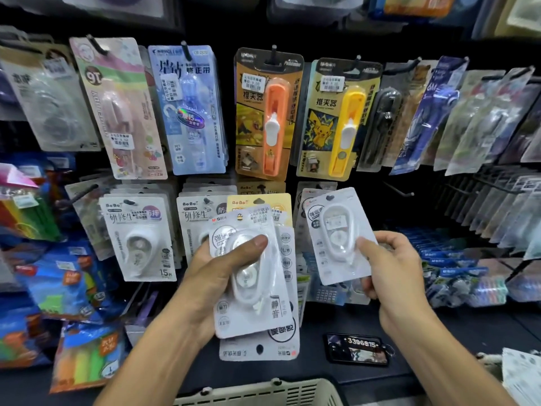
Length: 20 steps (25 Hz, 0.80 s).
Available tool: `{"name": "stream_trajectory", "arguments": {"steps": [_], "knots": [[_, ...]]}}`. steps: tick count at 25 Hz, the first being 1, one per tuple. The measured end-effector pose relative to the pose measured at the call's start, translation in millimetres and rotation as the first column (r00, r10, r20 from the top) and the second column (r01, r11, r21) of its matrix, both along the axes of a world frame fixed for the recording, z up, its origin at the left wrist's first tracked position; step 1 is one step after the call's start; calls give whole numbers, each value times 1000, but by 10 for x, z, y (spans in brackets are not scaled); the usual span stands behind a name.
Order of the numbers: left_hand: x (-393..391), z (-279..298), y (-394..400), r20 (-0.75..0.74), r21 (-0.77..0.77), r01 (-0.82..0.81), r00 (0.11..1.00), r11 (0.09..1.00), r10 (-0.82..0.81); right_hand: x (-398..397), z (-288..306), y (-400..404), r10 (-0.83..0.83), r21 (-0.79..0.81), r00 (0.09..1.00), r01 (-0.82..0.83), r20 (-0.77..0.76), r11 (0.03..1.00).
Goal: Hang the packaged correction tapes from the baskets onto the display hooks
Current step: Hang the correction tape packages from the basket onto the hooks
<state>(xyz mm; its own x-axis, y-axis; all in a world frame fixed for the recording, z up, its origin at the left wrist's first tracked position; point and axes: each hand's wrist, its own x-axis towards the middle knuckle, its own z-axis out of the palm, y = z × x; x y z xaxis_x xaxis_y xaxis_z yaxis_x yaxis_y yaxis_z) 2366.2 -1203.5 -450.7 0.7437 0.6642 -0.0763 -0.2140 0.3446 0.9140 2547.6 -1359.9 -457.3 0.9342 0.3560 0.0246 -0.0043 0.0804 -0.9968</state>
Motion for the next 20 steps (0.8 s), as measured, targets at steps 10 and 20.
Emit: {"name": "stream_trajectory", "arguments": {"steps": [10, 20], "knots": [[114, 9, -176, 49, 22, -120, 992, 993, 119, -731, 23, 88, 512, -241, 807, -455, 294, 857], [-43, -79, 98, 21, 98, 10, 1000, 995, -12, -279, 47, 68, 267, 131, 955, -251, -129, 959]]}}
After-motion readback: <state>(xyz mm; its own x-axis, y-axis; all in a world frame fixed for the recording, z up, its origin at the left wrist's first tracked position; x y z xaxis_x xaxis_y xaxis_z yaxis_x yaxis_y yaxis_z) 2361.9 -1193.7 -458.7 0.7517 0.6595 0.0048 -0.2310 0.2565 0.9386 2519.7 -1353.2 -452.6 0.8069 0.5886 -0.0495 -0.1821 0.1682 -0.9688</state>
